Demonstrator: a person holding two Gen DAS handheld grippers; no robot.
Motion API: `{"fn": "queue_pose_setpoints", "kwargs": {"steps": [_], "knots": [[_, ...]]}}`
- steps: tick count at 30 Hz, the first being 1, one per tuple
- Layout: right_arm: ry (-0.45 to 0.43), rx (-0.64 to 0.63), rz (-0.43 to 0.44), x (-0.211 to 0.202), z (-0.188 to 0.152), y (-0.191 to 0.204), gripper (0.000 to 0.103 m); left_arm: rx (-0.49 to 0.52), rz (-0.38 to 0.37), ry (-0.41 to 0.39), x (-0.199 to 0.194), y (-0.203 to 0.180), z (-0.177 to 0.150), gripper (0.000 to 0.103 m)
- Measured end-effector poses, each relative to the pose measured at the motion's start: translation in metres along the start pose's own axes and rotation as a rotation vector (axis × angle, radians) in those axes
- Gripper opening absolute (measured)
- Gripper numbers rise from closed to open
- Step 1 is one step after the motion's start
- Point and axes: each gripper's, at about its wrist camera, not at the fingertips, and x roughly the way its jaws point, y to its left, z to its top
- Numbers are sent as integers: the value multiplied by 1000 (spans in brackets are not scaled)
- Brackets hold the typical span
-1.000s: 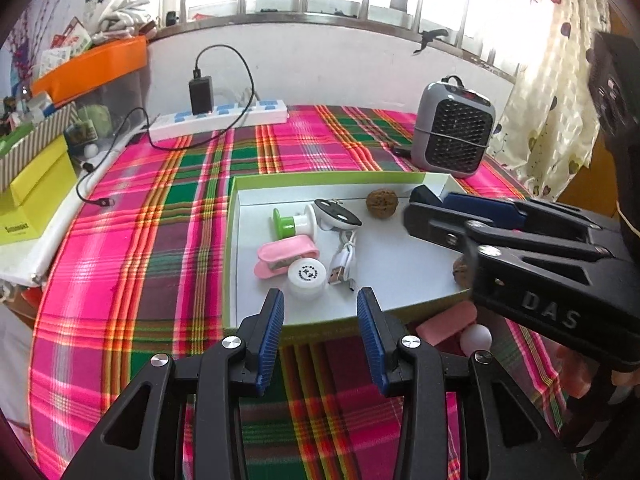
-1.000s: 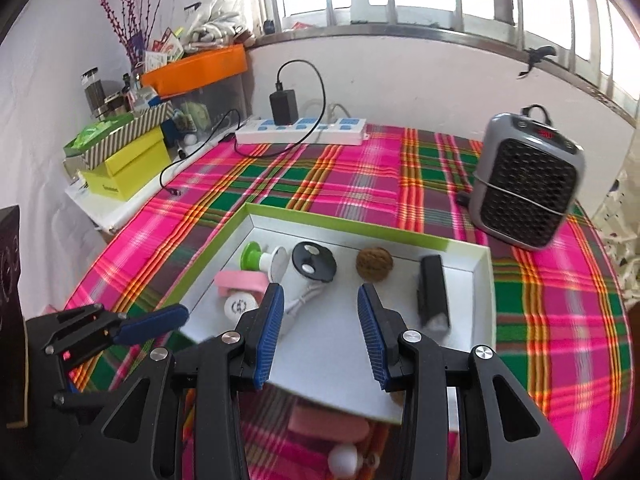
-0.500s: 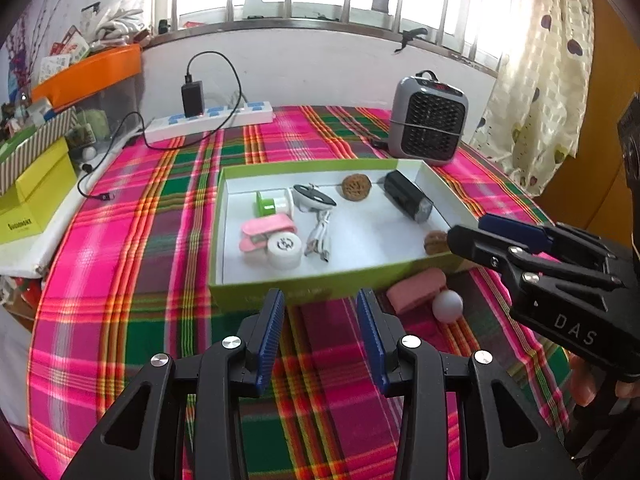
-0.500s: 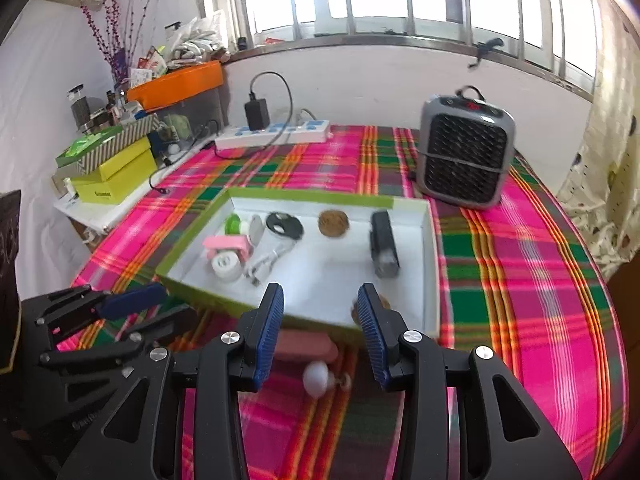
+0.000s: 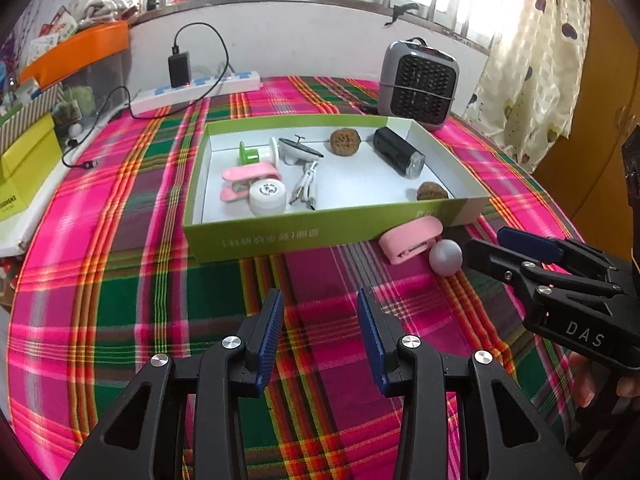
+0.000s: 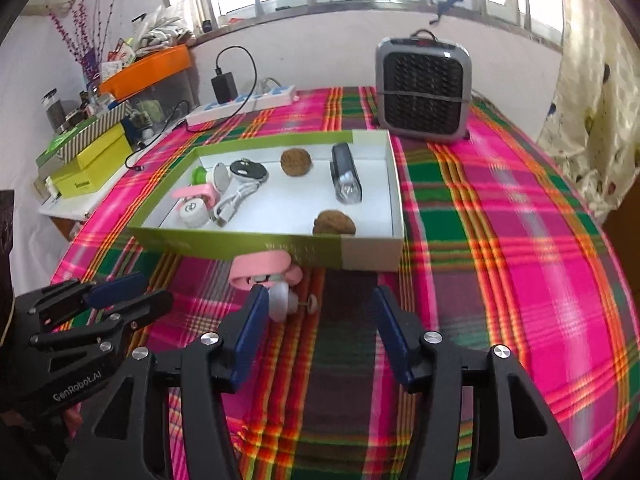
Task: Organize objects
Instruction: 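Move the left tool toward the pink curved clip while the right tool closes on the white knob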
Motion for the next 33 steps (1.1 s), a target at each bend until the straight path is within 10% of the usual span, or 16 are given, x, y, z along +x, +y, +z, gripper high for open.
{"fn": "queue_pose_setpoints", "kwargs": {"steps": [21,33], "knots": [[74,-55,-35,27,0,13,55,25,3,26,10,0,-4,38],[69,-47,-7,22,-1,5,34,55,-27,44,15,-12,3,41]]}}
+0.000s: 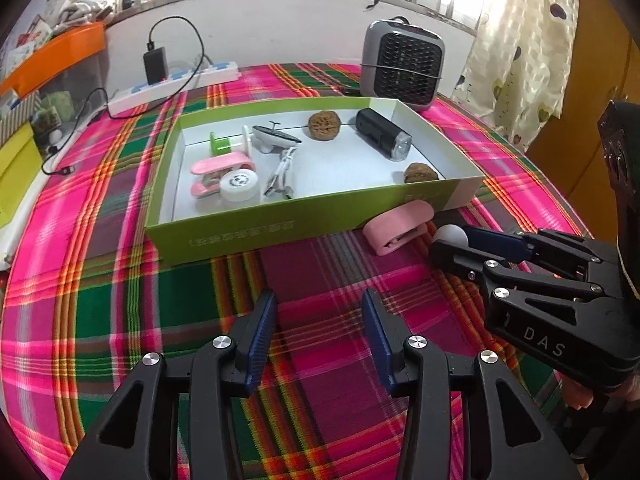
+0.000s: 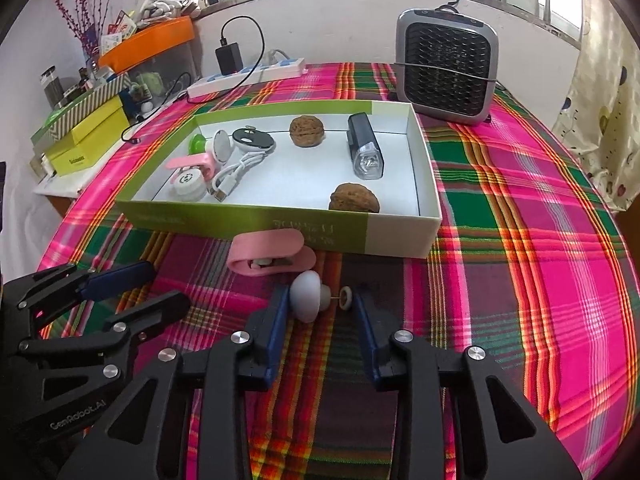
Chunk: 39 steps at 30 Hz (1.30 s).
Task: Organize objects
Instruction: 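Move the left tool toward the pink curved clip while the right tool closes on the white knob, then close the left tool on the pink curved clip while the right tool lifts the white knob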
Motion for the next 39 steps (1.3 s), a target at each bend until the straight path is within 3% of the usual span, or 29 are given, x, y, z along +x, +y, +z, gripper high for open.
{"fn": "queue_pose_setpoints", "kwargs": {"steps": [8,22,26,39], "knots": [[-5,16,1,-6,-5,-13,33,33,-65,7,9,-14,13,41],[-12,54,-22,-22,-17,-44,33,132,-72,-9,23,-39,33,42],[-14,62,-21,-23,-18,-49,33,121,-121,13,28,-42,34,42],[-19,86,-24,-29,-22,-64,34,218,-212,30,18,-77,25,42]]}}
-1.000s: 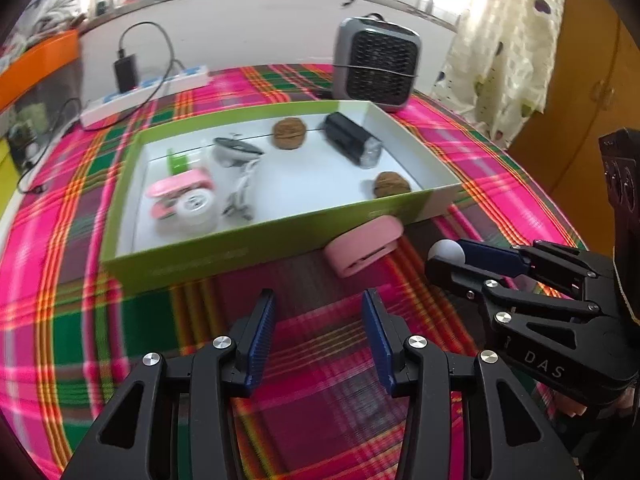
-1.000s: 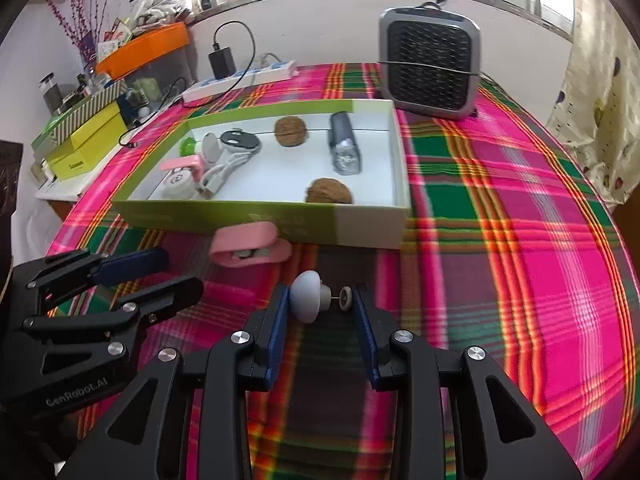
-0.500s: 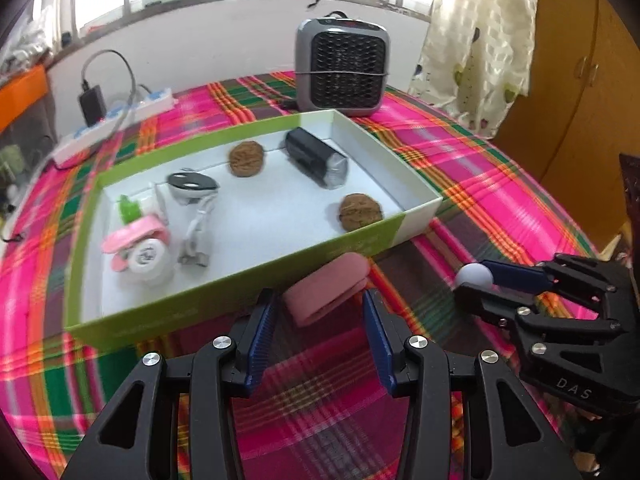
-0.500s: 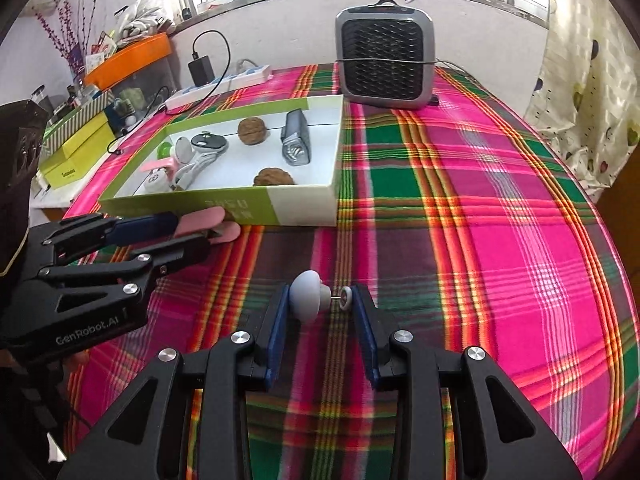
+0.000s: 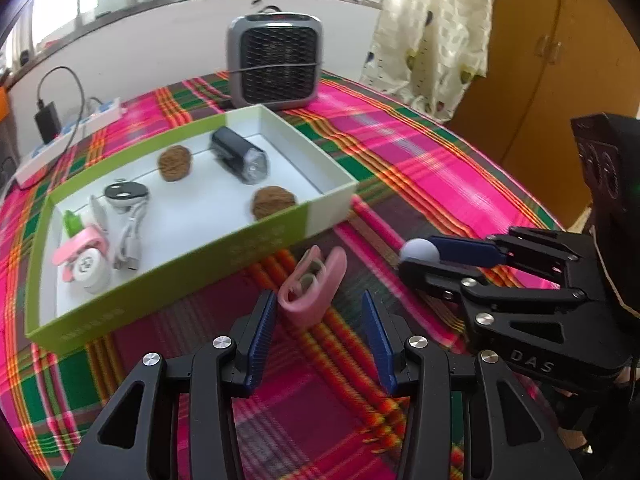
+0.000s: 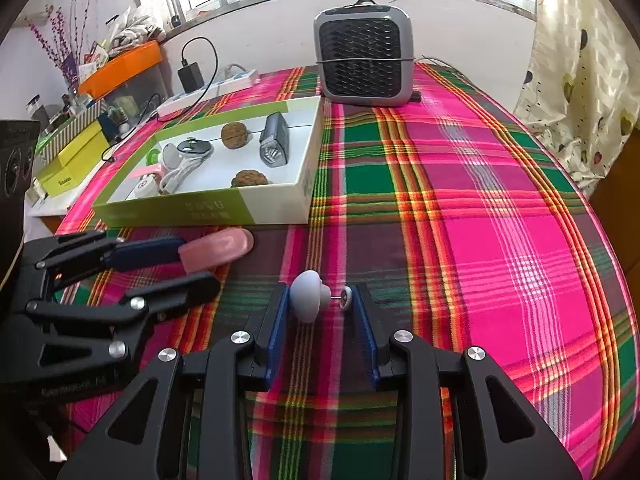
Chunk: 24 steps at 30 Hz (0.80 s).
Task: Organize objects
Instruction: 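Close the left tool on the pink curved clip while the right tool lifts the white knob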
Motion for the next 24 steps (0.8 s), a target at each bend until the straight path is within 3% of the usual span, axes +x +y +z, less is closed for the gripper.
{"fn": "queue_pose_setpoints", "kwargs": {"steps": [24], "knots": [[-3,11,0,-3,-1,-7,34,43,71,21,16,-11,4,42]]}}
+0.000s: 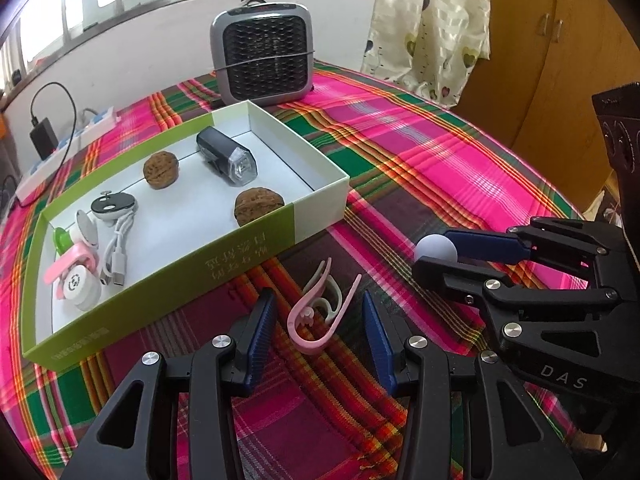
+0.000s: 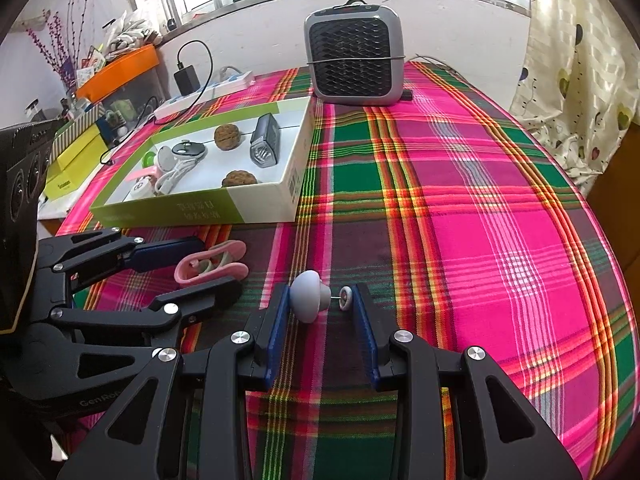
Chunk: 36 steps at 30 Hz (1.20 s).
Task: Organize objects
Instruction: 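Close the left tool on the pink curved clip while the right tool lifts the white knob, then carry the pink clip in the left tool while the right tool carries the white knob over the box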
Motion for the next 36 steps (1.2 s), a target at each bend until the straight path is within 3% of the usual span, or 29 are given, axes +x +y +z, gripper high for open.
{"fn": "queue_pose_setpoints", "kwargs": {"steps": [8,13,19,36], "knots": [[0,-1,2,-1,0,0,34,2,13,4,0,-1,0,41],[0,-2,2,-1,0,-1,34,-15,18,5,-1,1,0,27],[0,-4,0,-1,-1,-1,33,-19,15,4,-2,3,0,21],[2,-14,-6,0,0,-1,33,-25,4,1,-2,3,-1,21]]}}
